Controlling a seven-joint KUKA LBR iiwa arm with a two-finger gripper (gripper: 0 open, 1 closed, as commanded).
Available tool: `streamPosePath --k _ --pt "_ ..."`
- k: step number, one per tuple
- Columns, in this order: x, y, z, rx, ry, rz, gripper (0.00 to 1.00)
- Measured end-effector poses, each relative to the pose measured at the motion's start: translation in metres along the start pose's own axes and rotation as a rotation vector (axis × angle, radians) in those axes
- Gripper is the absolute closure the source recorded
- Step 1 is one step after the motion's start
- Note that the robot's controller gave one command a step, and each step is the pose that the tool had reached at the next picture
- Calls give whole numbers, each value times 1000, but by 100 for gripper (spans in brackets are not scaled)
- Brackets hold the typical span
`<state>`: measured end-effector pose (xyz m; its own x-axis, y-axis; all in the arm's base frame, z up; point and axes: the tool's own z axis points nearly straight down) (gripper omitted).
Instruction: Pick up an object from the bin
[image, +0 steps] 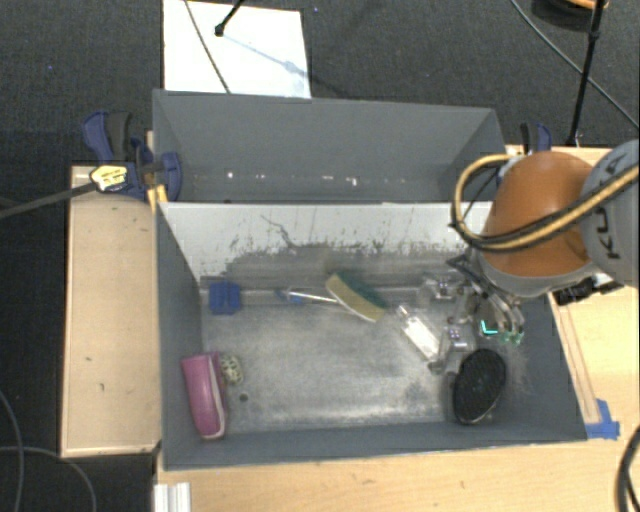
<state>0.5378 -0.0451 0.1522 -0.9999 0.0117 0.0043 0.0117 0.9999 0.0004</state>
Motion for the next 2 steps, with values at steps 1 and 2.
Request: streamPosePath --k 1,2 --pt "25 -69 82 2 -16 -59 0" --pt "38 -90 78 -16 -21 -157 0"
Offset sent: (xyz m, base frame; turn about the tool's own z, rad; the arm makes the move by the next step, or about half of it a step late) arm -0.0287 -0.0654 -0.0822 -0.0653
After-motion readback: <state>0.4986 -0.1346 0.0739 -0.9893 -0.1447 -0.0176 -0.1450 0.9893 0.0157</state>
